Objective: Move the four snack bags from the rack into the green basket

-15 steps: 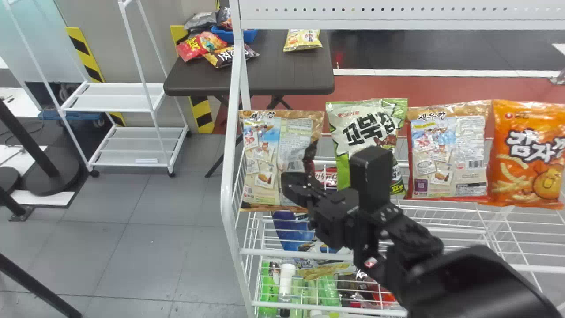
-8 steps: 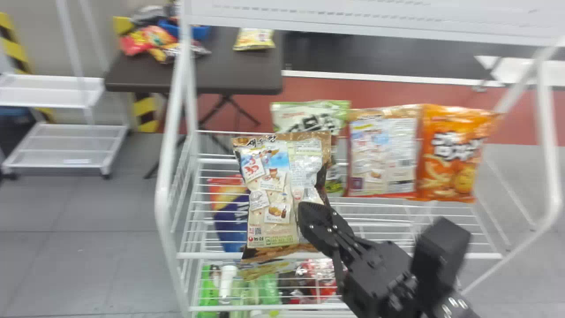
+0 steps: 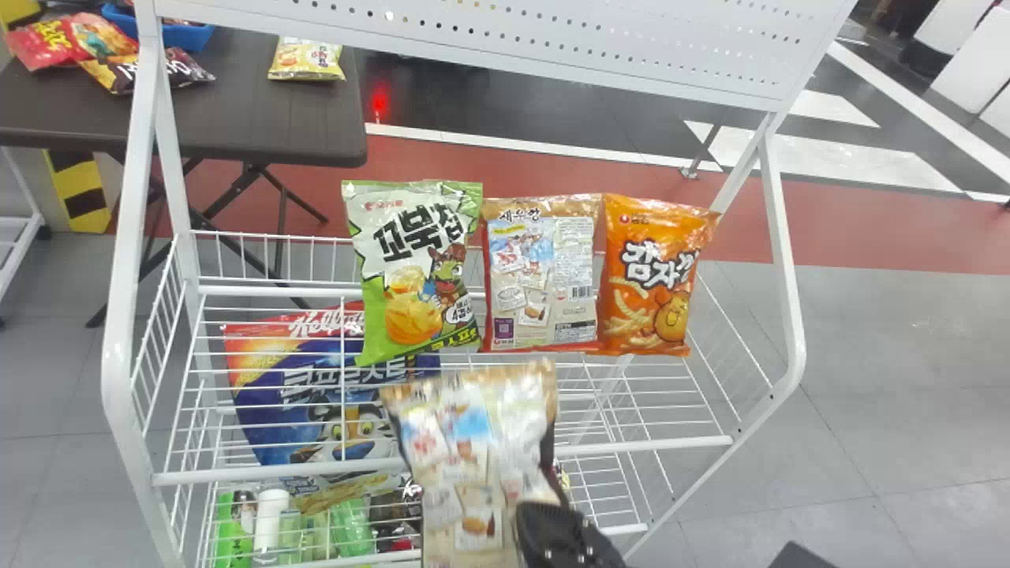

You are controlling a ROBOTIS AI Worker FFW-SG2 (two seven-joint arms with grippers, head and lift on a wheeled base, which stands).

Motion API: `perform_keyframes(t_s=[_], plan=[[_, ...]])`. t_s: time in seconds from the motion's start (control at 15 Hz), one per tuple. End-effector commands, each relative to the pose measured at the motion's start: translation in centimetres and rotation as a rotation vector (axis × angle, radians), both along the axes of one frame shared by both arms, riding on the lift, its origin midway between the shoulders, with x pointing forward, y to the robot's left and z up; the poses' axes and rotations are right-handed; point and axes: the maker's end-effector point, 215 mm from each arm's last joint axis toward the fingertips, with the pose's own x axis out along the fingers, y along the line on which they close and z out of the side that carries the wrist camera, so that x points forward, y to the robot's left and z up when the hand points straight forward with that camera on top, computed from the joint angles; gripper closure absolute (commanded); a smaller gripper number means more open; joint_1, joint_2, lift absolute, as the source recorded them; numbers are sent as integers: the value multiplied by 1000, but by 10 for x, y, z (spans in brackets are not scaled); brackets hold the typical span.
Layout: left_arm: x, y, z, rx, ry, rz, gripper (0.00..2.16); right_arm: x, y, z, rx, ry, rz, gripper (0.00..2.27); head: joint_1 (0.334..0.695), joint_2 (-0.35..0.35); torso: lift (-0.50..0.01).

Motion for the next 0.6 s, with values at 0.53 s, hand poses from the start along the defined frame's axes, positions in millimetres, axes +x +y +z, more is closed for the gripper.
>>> perform_keyframes(t_s=[0.53], plan=[[10,0,-1,8,-19,10,2132,-91,34,-139,48,380,88,2240,695,-350,0]])
